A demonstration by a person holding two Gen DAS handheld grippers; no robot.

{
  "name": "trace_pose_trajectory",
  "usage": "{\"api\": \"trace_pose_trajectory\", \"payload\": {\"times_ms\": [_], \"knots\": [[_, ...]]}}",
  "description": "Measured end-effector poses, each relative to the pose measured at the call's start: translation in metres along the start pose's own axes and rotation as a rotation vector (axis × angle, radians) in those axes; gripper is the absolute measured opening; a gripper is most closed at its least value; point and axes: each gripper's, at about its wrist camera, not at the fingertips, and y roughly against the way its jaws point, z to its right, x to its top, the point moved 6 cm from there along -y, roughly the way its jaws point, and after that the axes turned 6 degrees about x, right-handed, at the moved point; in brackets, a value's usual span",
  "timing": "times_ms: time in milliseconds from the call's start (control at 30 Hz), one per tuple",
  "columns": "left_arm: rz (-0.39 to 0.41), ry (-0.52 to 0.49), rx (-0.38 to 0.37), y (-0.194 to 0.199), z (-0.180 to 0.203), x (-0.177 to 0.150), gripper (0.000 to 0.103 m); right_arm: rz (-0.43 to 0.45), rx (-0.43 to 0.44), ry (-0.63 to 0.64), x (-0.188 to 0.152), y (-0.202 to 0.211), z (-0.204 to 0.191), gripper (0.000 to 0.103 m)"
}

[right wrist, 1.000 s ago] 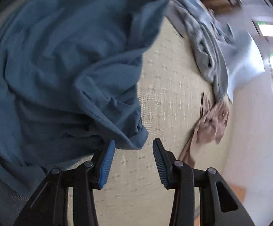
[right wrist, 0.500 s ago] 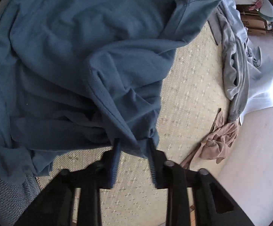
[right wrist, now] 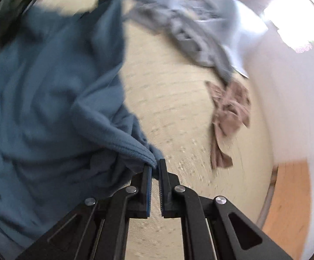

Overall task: Fold clothes
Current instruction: 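Grasp the blue shirt again with the right gripper near the left gripper, then lift the blue shirt high with both grippers and hold it spread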

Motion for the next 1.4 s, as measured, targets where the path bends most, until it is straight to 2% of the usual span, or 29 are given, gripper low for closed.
{"api": "trace_pose_trajectory", "payload": {"times_ms": [267,433,767,900,1100,1400], "knots": [[0.062,-0.028,0.018,0.026,-0.007,0.005,0.003,0.229,-0.08,-0.432,0.008,0.052,0.045,0.004],[0.171,-0.091,0.028,0.066,0.004,0.014,0.003,0.358,-0.181,-0.592,0.01,0.096,0.074,0.003],[0.389,-0.17,0.067,0.177,0.022,0.064,0.003,0.529,-0.339,-0.65,0.014,0.195,0.107,0.003],[0.499,-0.165,0.035,0.238,0.034,0.096,0.003,0.614,-0.405,-0.668,0.015,0.245,0.118,0.003],[0.622,-0.151,-0.037,0.325,0.054,0.137,0.003,0.748,-0.504,-0.641,0.026,0.336,0.127,0.003],[0.793,-0.183,-0.127,0.437,0.088,0.174,0.003,0.956,-0.648,-0.61,0.034,0.473,0.133,0.003]]}}
